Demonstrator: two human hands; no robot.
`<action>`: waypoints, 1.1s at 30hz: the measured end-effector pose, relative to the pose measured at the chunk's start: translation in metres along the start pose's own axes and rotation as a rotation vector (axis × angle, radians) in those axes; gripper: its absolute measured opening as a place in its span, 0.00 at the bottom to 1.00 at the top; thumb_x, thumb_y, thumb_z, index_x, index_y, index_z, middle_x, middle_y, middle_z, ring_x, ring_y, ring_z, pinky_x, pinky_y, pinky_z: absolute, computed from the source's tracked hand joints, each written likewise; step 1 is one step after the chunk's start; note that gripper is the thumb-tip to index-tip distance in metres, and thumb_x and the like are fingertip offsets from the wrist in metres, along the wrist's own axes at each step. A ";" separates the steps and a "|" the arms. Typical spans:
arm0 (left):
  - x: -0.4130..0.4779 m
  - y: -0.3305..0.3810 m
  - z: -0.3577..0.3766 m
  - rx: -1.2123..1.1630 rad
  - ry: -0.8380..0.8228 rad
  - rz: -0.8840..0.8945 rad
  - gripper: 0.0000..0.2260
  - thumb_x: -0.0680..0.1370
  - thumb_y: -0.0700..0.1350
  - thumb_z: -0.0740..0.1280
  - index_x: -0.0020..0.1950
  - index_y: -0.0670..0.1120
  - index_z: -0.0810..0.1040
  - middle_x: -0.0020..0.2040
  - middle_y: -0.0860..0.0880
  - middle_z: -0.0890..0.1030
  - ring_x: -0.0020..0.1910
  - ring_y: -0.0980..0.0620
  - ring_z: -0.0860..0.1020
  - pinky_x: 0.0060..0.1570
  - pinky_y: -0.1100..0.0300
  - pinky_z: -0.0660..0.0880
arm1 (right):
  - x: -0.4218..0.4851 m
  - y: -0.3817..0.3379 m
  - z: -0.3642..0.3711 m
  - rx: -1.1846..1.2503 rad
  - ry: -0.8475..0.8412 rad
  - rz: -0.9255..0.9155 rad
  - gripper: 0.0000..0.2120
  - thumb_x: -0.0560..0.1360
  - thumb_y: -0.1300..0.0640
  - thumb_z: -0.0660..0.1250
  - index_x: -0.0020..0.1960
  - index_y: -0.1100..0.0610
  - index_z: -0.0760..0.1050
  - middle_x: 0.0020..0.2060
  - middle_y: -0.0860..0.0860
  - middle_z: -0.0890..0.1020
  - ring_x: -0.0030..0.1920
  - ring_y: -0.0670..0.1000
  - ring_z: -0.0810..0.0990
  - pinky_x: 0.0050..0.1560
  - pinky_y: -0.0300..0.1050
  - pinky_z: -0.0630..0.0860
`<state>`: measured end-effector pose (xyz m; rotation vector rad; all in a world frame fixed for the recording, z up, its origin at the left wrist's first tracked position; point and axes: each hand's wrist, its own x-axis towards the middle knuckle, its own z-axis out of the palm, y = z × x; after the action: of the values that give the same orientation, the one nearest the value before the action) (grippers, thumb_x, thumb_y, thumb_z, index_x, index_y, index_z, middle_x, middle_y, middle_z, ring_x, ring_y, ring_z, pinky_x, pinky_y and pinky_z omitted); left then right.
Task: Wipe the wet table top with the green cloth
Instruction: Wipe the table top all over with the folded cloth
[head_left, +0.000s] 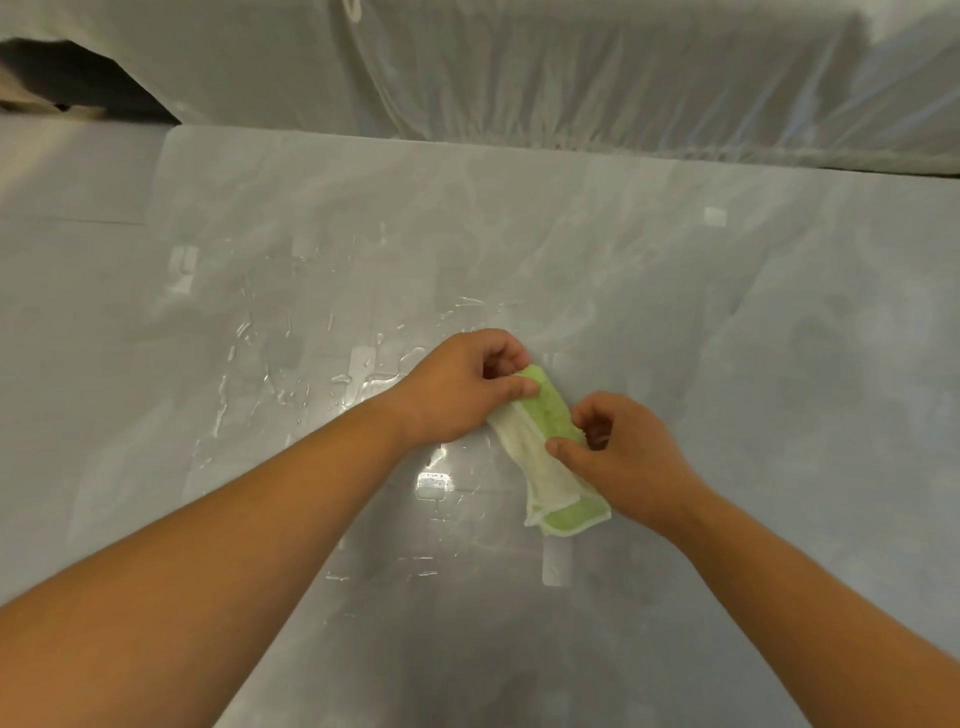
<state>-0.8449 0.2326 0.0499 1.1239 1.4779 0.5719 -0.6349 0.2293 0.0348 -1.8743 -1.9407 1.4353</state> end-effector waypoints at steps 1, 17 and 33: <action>0.000 0.004 -0.002 -0.073 0.003 0.032 0.05 0.75 0.38 0.74 0.47 0.45 0.80 0.39 0.52 0.82 0.38 0.58 0.79 0.43 0.65 0.75 | -0.001 -0.002 -0.004 0.048 0.018 -0.009 0.12 0.68 0.51 0.77 0.40 0.50 0.74 0.33 0.45 0.79 0.33 0.43 0.76 0.34 0.35 0.72; -0.009 -0.063 -0.046 0.805 0.249 0.022 0.30 0.80 0.64 0.53 0.80 0.56 0.53 0.82 0.47 0.44 0.80 0.44 0.37 0.75 0.42 0.33 | 0.017 -0.010 0.036 -0.666 0.198 -0.555 0.24 0.80 0.46 0.59 0.75 0.50 0.68 0.77 0.55 0.64 0.77 0.62 0.61 0.74 0.60 0.61; 0.025 -0.072 -0.043 1.003 0.370 -0.003 0.30 0.81 0.65 0.47 0.80 0.57 0.45 0.82 0.45 0.42 0.79 0.41 0.36 0.72 0.32 0.35 | 0.105 -0.038 0.033 -0.841 0.146 -0.530 0.27 0.82 0.45 0.48 0.80 0.46 0.52 0.81 0.53 0.52 0.79 0.62 0.54 0.77 0.62 0.52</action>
<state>-0.9064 0.2338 -0.0124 1.8326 2.1784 -0.0214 -0.7094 0.3042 -0.0136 -1.3793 -2.9061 0.3298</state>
